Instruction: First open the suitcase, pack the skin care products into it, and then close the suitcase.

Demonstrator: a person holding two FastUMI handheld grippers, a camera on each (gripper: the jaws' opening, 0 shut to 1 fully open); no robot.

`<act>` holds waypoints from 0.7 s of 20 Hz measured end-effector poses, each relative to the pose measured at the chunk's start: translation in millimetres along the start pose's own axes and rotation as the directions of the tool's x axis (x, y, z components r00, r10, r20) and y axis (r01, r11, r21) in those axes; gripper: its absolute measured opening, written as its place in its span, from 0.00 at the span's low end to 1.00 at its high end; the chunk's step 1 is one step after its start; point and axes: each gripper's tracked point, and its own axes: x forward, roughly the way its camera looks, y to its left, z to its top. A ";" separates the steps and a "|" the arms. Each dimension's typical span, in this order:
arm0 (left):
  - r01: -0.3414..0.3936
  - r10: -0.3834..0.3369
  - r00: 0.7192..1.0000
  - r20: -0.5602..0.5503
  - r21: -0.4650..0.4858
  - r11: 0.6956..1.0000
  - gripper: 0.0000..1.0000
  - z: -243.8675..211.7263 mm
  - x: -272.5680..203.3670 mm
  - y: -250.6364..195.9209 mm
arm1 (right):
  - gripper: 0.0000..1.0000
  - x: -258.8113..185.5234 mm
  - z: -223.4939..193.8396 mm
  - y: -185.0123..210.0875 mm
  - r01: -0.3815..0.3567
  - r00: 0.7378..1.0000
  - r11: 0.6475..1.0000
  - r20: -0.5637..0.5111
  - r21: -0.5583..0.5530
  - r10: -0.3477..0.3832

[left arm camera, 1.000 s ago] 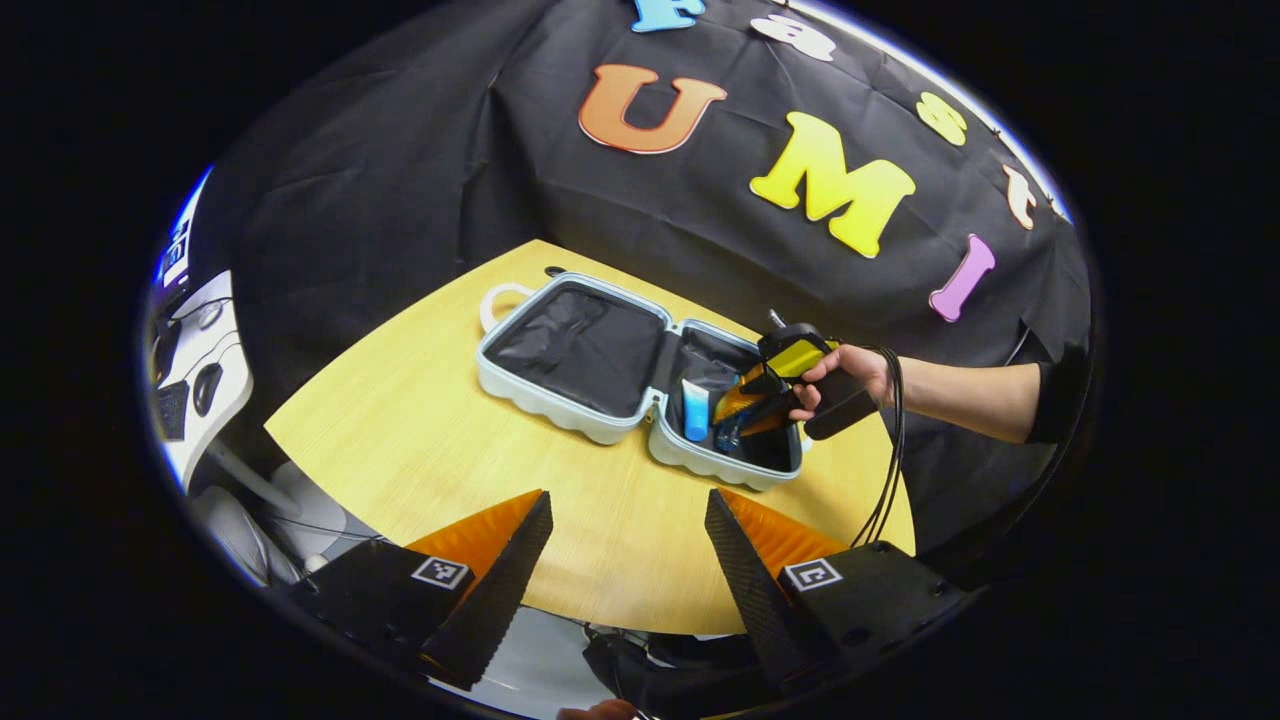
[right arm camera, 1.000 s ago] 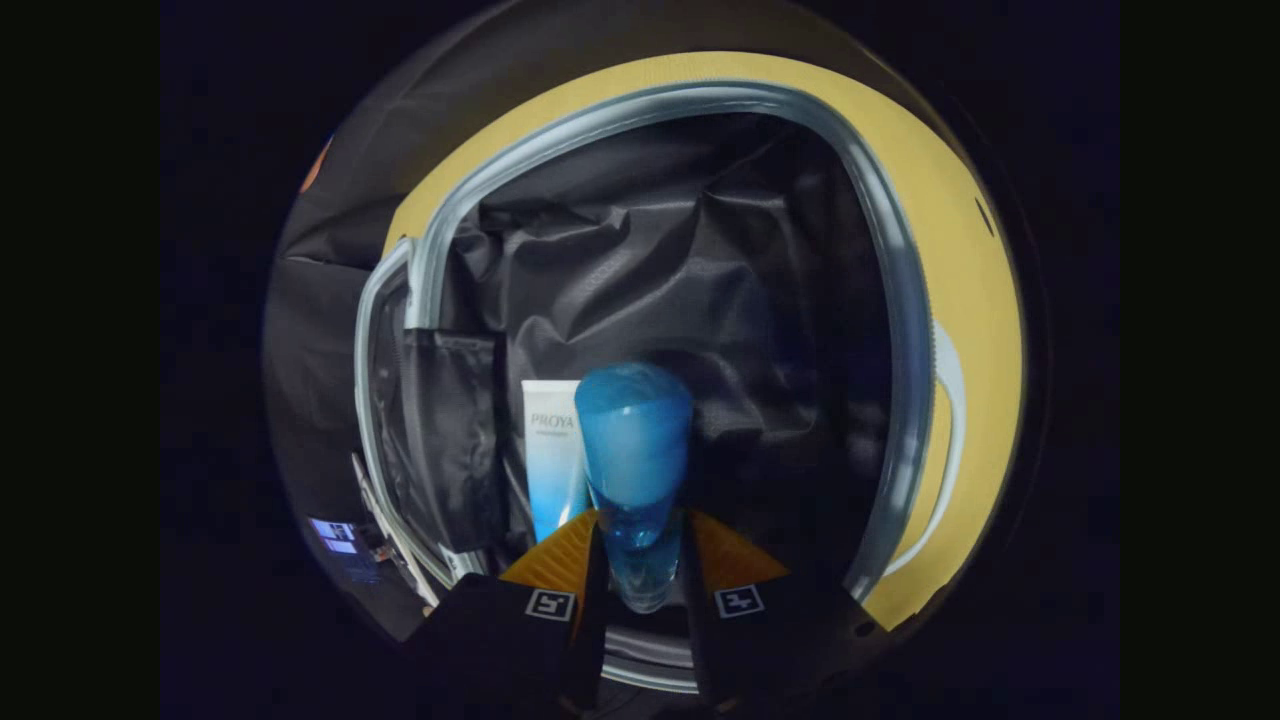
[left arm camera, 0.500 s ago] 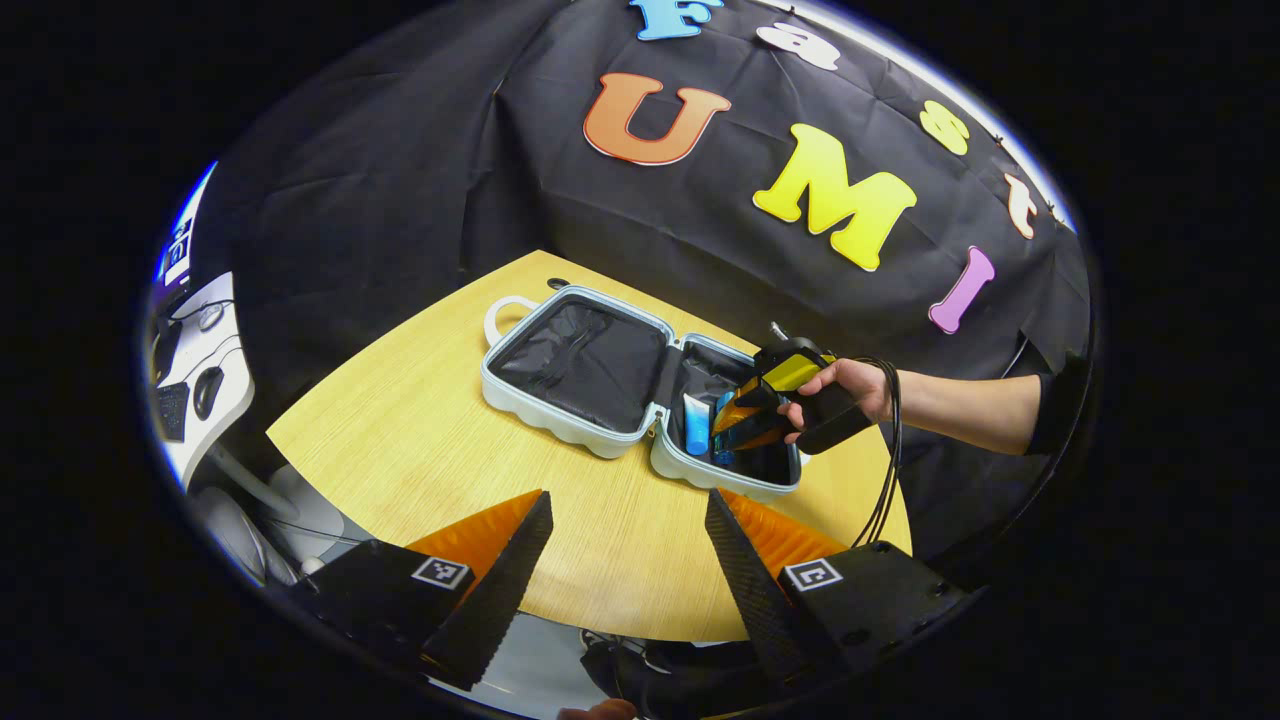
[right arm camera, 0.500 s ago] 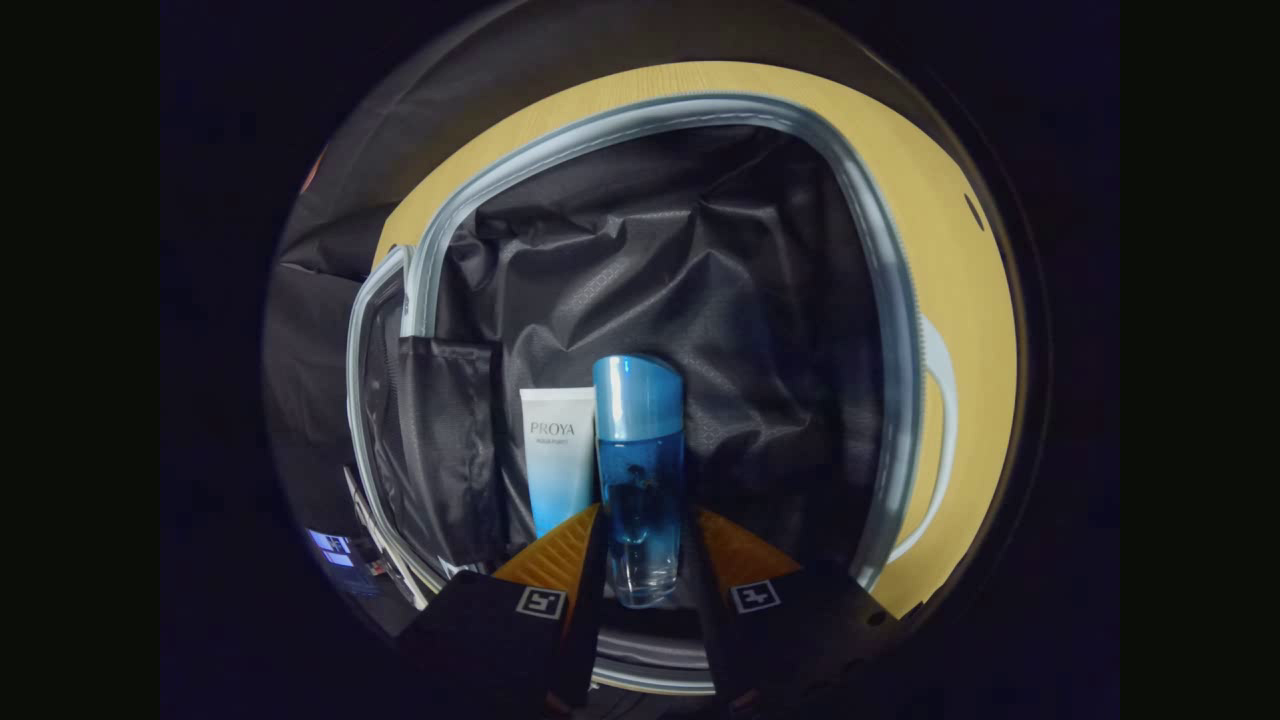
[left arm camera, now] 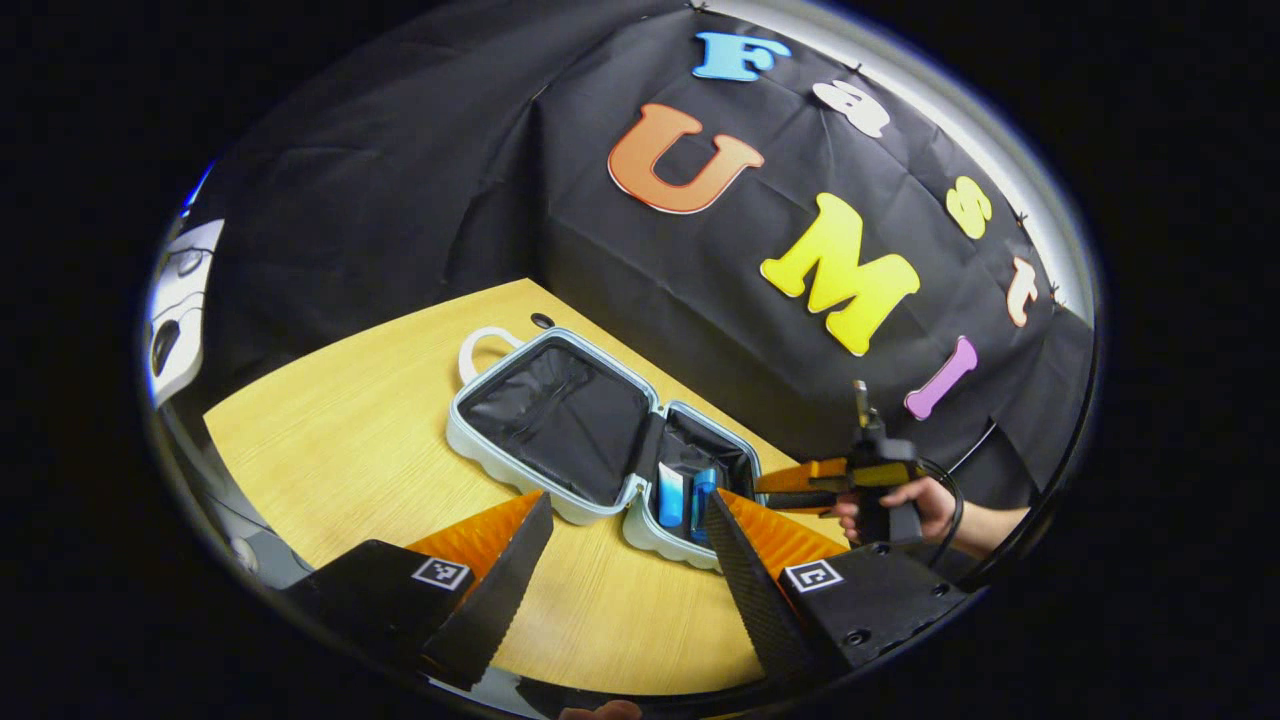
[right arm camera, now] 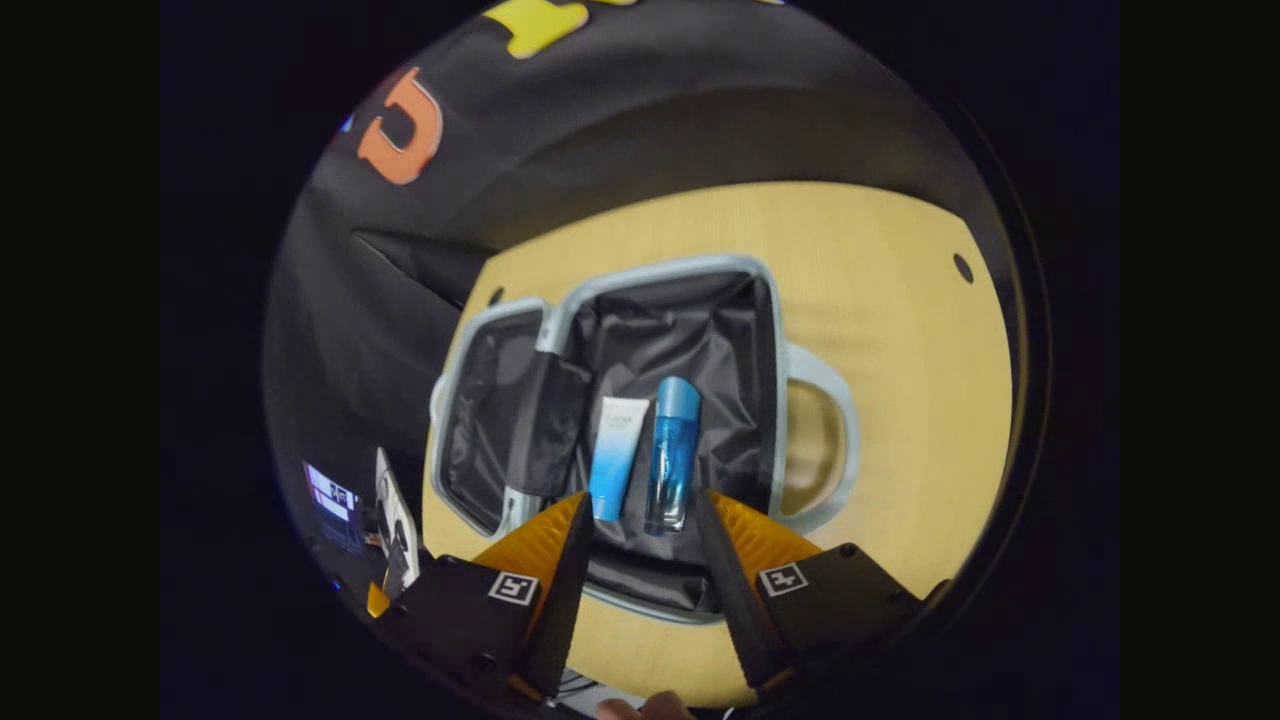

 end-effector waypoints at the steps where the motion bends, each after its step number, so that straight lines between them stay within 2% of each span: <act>1: -0.012 0.012 1.000 0.012 0.010 1.000 0.98 4.6 11.8 16.0 | 0.62 -17.4 -1.3 -3.2 -0.001 0.999 0.998 0.049 -0.058 0.004; 3: -0.033 0.033 0.999 0.022 -0.028 0.999 0.98 19.1 37.3 44.7 | 0.62 -45.2 0.5 -10.5 0.039 0.985 0.977 0.174 -0.210 -0.002; 6: -0.060 0.064 0.997 0.051 -0.083 0.995 0.99 45.4 70.0 85.5 | 0.63 -92.6 4.8 -13.8 0.116 0.942 0.923 0.334 -0.366 0.014; 9: -0.085 0.091 0.994 0.053 -0.097 0.992 0.99 61.9 102.6 114.2 | 0.63 -136.0 12.7 -25.6 0.252 0.879 0.877 0.475 -0.408 -0.032; 12: -0.110 0.112 0.993 0.026 -0.072 0.991 0.99 67.2 130.3 135.7 | 0.62 -166.8 18.8 -23.8 0.321 0.811 0.863 0.583 -0.390 -0.038; 13: -0.114 0.116 0.993 0.021 -0.075 0.991 0.99 70.3 139.6 142.7 | 0.62 -171.8 20.5 -25.1 0.333 0.794 0.863 0.607 -0.379 -0.040; 14: -0.114 0.116 0.993 0.010 -0.098 0.989 0.98 73.6 148.0 148.6 | 0.62 -174.1 17.8 -26.4 0.343 0.789 0.862 0.613 -0.374 -0.048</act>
